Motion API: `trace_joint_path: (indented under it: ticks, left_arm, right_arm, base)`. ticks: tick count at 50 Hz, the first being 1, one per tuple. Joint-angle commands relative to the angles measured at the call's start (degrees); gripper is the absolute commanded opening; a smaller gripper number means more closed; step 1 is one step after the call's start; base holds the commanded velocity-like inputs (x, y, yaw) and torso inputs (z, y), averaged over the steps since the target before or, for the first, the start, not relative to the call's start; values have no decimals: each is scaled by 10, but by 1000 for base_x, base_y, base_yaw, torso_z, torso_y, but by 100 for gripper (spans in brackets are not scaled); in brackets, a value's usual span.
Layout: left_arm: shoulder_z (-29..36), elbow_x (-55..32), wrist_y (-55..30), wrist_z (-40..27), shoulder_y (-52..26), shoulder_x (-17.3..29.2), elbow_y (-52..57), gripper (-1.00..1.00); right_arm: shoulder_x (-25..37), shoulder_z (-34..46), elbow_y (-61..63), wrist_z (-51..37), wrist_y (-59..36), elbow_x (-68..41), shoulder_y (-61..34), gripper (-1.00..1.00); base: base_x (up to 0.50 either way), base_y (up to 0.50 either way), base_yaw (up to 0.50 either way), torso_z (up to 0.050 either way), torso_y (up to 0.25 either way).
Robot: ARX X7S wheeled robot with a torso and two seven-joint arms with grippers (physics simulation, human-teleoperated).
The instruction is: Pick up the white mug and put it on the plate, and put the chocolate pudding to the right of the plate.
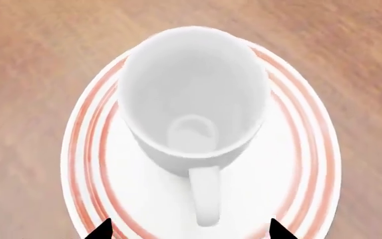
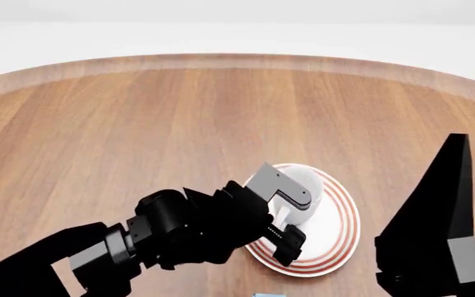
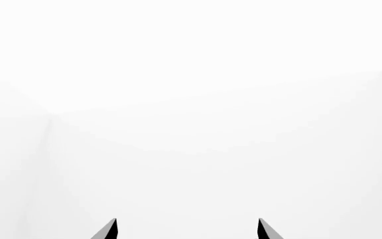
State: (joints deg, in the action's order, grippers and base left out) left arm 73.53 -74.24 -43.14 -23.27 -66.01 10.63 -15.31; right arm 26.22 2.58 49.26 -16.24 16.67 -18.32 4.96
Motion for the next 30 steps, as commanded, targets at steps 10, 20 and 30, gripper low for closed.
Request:
trace_joint_path:
  ticks: [10, 20, 30]
  left_arm:
    - [-24, -20, -32, -68, 12, 66, 185, 100]
    - [-45, -37, -27, -104, 10, 115, 274, 100]
    - [-68, -55, -10, -131, 23, 174, 365, 100]
  right_arm:
    - [-9, -2, 1, 10, -2, 17, 0, 100]
    - [-8, 1, -1, 11, 2, 20, 2, 100]
    - [-7, 5, 1, 10, -1, 22, 1, 100]
  base:
    - [0, 0, 0, 0, 0]
    - [0, 0, 0, 0, 0]
    - [0, 0, 0, 0, 0]
